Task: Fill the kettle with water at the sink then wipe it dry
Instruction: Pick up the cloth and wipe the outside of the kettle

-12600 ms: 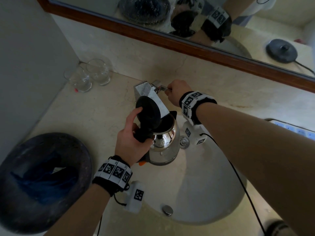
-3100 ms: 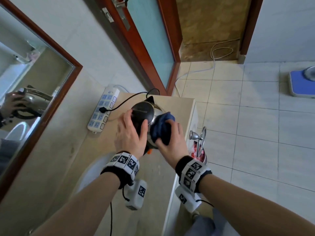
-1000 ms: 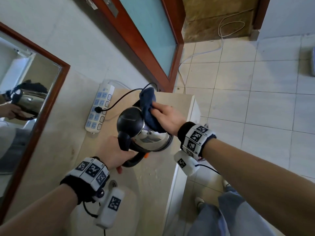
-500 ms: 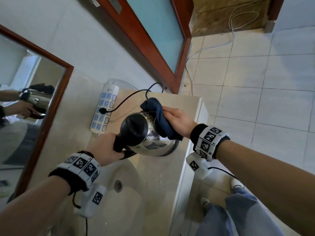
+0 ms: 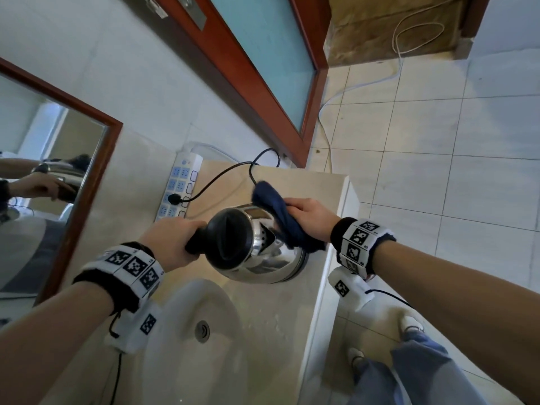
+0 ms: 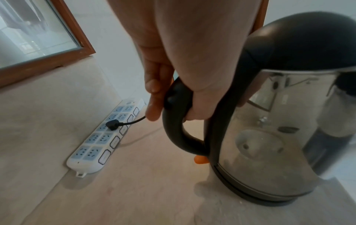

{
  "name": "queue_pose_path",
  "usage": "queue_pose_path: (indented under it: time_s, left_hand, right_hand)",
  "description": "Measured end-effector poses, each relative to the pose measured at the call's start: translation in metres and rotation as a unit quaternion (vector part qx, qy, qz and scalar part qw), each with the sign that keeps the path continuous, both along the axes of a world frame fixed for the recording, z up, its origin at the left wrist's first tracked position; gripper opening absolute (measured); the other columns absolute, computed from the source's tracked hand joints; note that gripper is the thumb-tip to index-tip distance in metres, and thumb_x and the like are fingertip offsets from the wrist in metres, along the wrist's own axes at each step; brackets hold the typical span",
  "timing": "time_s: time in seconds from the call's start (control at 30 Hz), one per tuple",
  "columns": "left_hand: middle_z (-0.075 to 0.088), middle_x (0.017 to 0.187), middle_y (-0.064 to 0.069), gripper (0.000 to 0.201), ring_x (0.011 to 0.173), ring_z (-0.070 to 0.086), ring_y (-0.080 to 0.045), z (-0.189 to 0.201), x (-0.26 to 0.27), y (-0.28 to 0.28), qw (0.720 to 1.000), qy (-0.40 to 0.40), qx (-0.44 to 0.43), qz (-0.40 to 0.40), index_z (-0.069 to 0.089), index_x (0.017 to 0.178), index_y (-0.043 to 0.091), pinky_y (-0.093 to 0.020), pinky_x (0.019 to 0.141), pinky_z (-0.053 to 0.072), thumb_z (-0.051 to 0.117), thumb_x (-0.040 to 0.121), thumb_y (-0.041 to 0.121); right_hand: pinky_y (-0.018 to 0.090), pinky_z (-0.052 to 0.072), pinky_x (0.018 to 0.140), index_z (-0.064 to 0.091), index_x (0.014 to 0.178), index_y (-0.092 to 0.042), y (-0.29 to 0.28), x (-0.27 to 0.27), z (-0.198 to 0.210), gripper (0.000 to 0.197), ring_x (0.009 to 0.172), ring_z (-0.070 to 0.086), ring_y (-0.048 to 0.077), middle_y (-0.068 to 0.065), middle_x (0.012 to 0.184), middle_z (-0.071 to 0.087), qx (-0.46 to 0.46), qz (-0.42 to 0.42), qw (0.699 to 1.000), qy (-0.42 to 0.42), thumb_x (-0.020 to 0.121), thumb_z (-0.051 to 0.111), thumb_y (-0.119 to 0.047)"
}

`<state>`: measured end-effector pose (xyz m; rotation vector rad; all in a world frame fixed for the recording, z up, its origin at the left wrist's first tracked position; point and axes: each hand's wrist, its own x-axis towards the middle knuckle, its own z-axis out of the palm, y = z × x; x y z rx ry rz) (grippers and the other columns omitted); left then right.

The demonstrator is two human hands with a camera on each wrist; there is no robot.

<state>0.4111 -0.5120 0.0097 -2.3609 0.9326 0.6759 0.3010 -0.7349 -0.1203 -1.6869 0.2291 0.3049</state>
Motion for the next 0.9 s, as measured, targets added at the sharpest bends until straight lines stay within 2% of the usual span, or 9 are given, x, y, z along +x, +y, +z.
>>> queue_pose_path:
  time_s: [0.07,0.23,0.37,0.43,0.57,0.63,0.73,0.8,0.9]
  left_hand:
    - [0.071,0.086,0.003,0.014,0.083,0.068,-0.022,-0.001,0.006,-0.002,1.0,-0.005,0.008,-0.018,0.061,0.092,0.022,-0.033,0.071,0.054,0.062,0.078,0.021]
    - [0.07,0.093,0.003,0.012,0.088,0.068,-0.024,-0.005,0.022,-0.013,0.993,-0.046,0.036,-0.103,0.057,0.092,0.018,-0.034,0.074,0.052,0.061,0.081,0.017]
    - [0.07,0.092,-0.001,0.016,0.087,0.069,-0.027,-0.007,0.024,-0.014,0.993,-0.051,0.017,-0.106,0.057,0.095,0.016,-0.039,0.075,0.055,0.063,0.081,0.013]
    - [0.07,0.09,-0.004,0.018,0.084,0.068,-0.029,-0.008,0.025,-0.013,0.994,-0.056,-0.013,-0.095,0.058,0.093,0.013,-0.04,0.072,0.056,0.066,0.077,0.008]
    - [0.07,0.081,-0.01,0.032,0.075,0.069,-0.031,-0.01,0.031,-0.015,0.99,-0.051,-0.051,-0.122,0.064,0.088,0.005,-0.038,0.063,0.058,0.08,0.062,-0.003]
    - [0.071,0.077,-0.013,0.041,0.07,0.07,-0.032,-0.011,0.034,-0.017,0.988,-0.044,-0.063,-0.136,0.067,0.089,0.001,-0.037,0.06,0.059,0.085,0.053,-0.006]
    - [0.071,0.086,-0.006,0.043,0.083,0.067,-0.028,-0.01,0.031,-0.02,0.987,-0.043,-0.102,-0.12,0.059,0.1,0.009,-0.038,0.068,0.058,0.08,0.064,0.0]
    - [0.069,0.091,-0.001,0.041,0.088,0.064,-0.025,-0.01,0.028,-0.022,0.985,-0.04,-0.119,-0.114,0.054,0.102,0.015,-0.04,0.072,0.057,0.077,0.07,0.003]
    - [0.069,0.094,-0.001,0.047,0.089,0.064,-0.025,-0.01,0.028,-0.022,0.984,-0.043,-0.134,-0.113,0.052,0.107,0.015,-0.04,0.075,0.057,0.078,0.069,0.003]
  right_hand:
    - [0.036,0.041,0.104,0.062,0.123,-0.019,-0.003,0.005,0.004,0.034,0.115,0.057,0.03,0.013,0.125,0.064,-0.023,0.023,0.999,0.018,0.1,0.037,-0.021]
    - [0.026,0.037,0.104,0.062,0.125,-0.024,0.007,0.018,0.035,0.032,0.114,0.056,0.014,-0.001,0.127,0.064,0.031,0.044,0.995,-0.085,0.098,0.043,-0.021]
    - [0.027,0.033,0.105,0.057,0.132,-0.021,-0.003,0.03,0.017,0.036,0.124,0.052,0.022,0.004,0.135,0.059,-0.01,0.085,0.996,-0.013,0.1,0.039,-0.022]
    - [0.03,0.036,0.102,0.058,0.131,-0.021,-0.006,0.038,0.015,0.037,0.121,0.053,0.026,0.007,0.132,0.06,-0.043,0.118,0.992,0.014,0.1,0.038,-0.021]
    - [0.024,0.036,0.102,0.062,0.127,-0.021,0.008,0.052,0.045,0.035,0.112,0.055,0.012,0.0,0.129,0.064,0.015,0.145,0.987,-0.061,0.096,0.045,-0.017]
    - [0.024,0.035,0.104,0.063,0.126,-0.019,0.012,0.057,0.049,0.034,0.113,0.055,0.013,0.0,0.13,0.064,0.013,0.167,0.983,-0.07,0.096,0.045,-0.017]
    - [0.028,0.038,0.101,0.064,0.119,-0.008,0.009,0.065,0.021,0.034,0.109,0.057,0.022,0.009,0.124,0.064,-0.04,0.203,0.978,0.006,0.099,0.041,-0.022]
    - [0.039,0.043,0.102,0.067,0.108,0.001,0.008,0.07,0.004,0.035,0.109,0.059,0.033,0.017,0.118,0.066,-0.077,0.205,0.975,0.037,0.097,0.043,-0.021]
    - [0.03,0.046,0.097,0.07,0.109,-0.01,0.014,0.082,0.011,0.026,0.108,0.062,0.023,0.007,0.116,0.069,-0.106,0.15,0.983,-0.025,0.09,0.054,-0.018]
